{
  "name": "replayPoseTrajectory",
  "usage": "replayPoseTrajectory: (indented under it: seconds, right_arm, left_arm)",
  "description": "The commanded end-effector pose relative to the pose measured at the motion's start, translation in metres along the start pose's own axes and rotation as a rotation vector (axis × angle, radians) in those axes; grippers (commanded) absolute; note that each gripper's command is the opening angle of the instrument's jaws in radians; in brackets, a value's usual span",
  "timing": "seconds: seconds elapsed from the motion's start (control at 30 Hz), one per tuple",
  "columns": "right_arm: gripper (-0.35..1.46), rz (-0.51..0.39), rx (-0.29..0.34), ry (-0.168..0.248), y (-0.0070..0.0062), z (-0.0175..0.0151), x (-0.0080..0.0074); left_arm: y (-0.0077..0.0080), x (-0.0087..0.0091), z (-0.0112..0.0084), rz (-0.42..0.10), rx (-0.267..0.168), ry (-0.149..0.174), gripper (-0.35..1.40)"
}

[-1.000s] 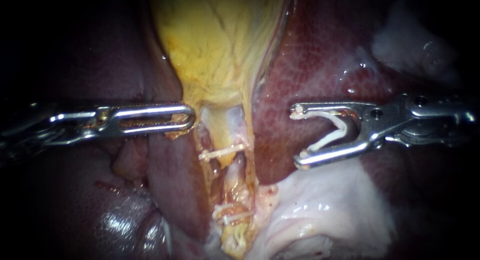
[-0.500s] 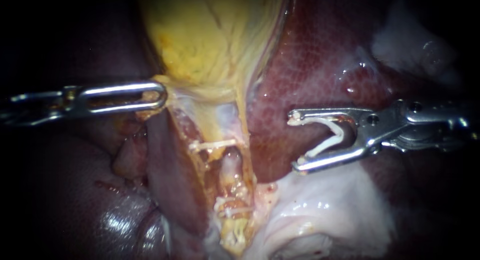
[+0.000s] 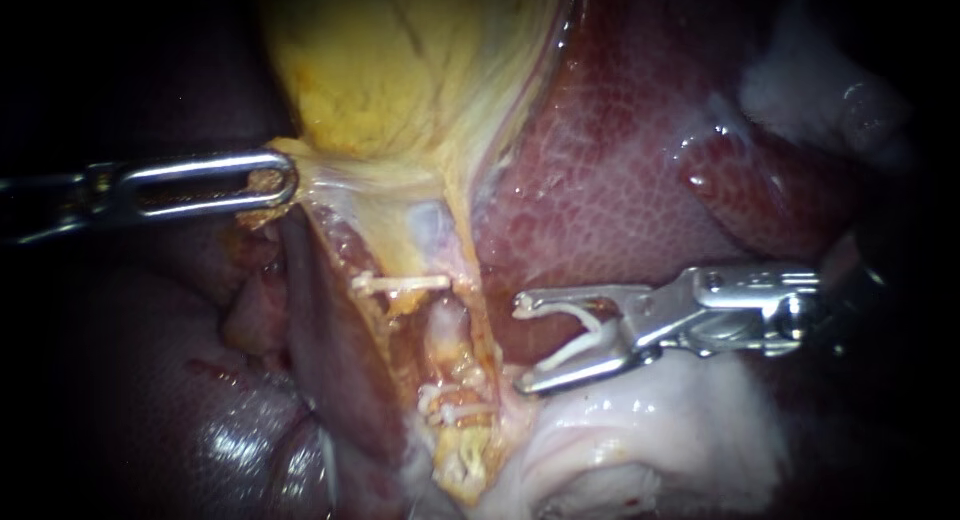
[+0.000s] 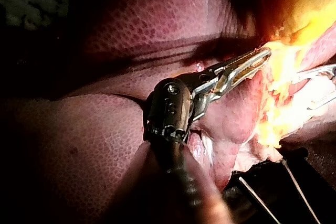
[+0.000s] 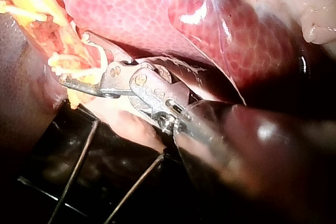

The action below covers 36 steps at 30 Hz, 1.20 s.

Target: Clipping first clip right tube

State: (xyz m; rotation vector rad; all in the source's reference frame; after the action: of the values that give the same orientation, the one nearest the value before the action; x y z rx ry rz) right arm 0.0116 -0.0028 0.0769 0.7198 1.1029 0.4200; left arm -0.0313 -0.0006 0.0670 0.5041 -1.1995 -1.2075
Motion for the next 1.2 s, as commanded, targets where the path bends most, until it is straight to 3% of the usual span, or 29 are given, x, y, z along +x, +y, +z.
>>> replayPoseTrajectory:
  seconds: [0.03,0.13,0.23,0.4,0.57,0.77,1.0,1.1,1.2]
  right_arm:
    - [0.60,0.005,-0.003,0.001,0.0003,0.0003,-0.0001]
    - [0.60,0.010,-0.004,0.001,0.0013,0.0015,-0.0001]
    - [0.60,0.026,0.015,0.002,0.0014,0.0026,-0.0001]
    - [0.60,0.086,0.126,0.050,-0.0002,0.0031,0.0000]
    - [0.55,0.096,0.229,0.041,-0.0022,0.0035,0.0002]
    - [0.55,0.104,0.250,0.029,-0.0024,0.0041,-0.0011]
    - [0.55,0.108,0.236,-0.016,-0.0020,0.0052,-0.0036]
    - [0.54,0.112,0.235,-0.017,-0.0019,0.0053,-0.0039]
    - [0.39,0.113,0.240,-0.018,-0.0018,0.0048,-0.0037]
  left_arm:
    - [0.0000,0.0001,0.0000,0.000,-0.001,0.000,-0.35]
    - [0.0000,0.0001,0.0001,0.000,-0.001,0.000,-0.35]
    - [0.0000,0.0001,0.0000,0.000,-0.001,0.000,-0.35]
    - [0.0000,0.0002,0.0001,0.001,-0.001,-0.001,-0.35]
    - [0.0000,0.0002,0.0001,0.001,-0.002,-0.001,-0.35]
    - [0.0000,0.0003,0.0001,0.001,-0.002,-0.001,-0.35]
    - [0.0000,0.0005,0.0002,0.002,-0.003,-0.002,-0.35]
    - [0.0000,0.0006,0.0003,0.003,-0.004,-0.003,-0.35]
    - [0.0000,0.0006,0.0003,0.003,-0.004,-0.003,-0.35]
